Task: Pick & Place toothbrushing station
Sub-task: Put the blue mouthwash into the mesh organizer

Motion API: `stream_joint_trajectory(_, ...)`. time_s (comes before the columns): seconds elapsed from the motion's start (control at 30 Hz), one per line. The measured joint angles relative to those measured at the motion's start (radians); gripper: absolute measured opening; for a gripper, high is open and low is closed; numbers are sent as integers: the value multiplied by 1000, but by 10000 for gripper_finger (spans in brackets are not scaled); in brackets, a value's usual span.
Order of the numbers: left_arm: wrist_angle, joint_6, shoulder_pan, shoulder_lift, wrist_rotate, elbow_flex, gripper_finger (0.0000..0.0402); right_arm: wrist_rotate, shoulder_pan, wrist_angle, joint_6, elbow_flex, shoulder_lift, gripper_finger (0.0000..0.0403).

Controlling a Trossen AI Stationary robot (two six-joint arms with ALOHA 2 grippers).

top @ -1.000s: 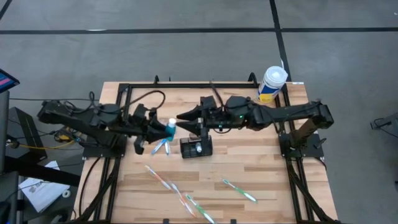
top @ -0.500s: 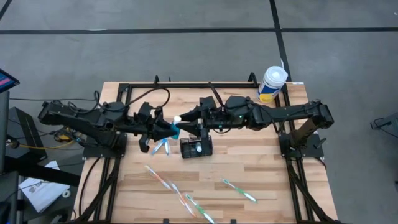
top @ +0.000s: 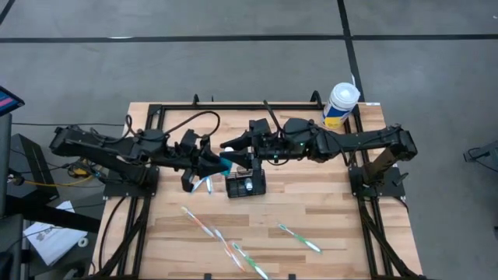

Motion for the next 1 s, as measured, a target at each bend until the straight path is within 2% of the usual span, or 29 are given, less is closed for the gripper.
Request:
stream_joint_trajectory(0.27, 12, -2, 33, -3, 32, 0, 61, -40, -1, -10, 12, 0, 0, 110)
stream_joint_trajectory(0.57, 14, -2, 38, -3, 40, 0, 61, -46, -7, -12, 12, 0, 0, 110)
stream_joint_trajectory(0.7, 14, -1, 38, -4, 40, 0, 61, -46, -7, -14, -22, 0, 0, 84)
stream_joint_trajectory(0.83, 14, 8, 38, -4, 48, 0, 61, -46, -7, -11, -58, 0, 0, 85)
stream_joint_trajectory(1.0, 15, 24, 38, -4, 48, 0, 84, -79, -9, -7, -74, 0, 0, 85)
